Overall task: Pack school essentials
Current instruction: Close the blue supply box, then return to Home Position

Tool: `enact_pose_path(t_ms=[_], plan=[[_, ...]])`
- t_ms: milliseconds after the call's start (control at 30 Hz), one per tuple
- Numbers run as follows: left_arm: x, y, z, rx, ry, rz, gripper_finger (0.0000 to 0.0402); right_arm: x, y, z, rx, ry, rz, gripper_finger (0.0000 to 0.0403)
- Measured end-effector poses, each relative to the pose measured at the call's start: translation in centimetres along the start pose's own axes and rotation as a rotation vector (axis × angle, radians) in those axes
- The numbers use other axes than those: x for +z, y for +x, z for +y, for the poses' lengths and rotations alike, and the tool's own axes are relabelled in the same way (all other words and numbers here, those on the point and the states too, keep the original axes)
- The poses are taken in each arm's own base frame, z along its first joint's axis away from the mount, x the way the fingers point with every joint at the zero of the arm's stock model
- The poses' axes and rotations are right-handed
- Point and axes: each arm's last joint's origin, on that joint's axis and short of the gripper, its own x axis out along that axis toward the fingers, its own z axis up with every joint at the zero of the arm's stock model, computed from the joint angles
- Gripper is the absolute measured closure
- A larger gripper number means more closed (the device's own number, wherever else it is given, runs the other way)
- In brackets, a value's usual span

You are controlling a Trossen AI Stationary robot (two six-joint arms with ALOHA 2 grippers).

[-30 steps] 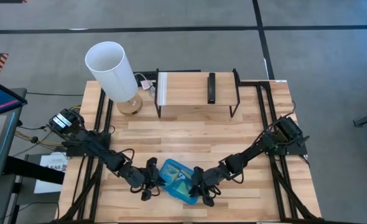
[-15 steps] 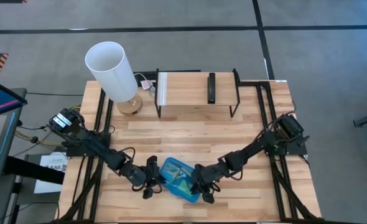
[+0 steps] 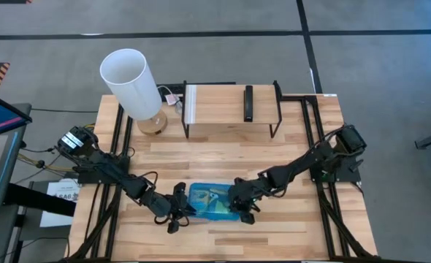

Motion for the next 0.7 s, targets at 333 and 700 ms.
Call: enact_pose_path(t_ms=[333, 700], plan=[[1.5, -0.9, -0.5, -0.029, 0.039, -0.063, 0.036, 0.7, -2.1, -0.1, -0.026, -0.031, -0.009, 0.0312], [5.3, -5.8, -1.6, -0.112, 0.188, -0.261, 0.036, 1.9, -5.2, 1.5, -0.049, -0.166, -0.129, 0.0312]])
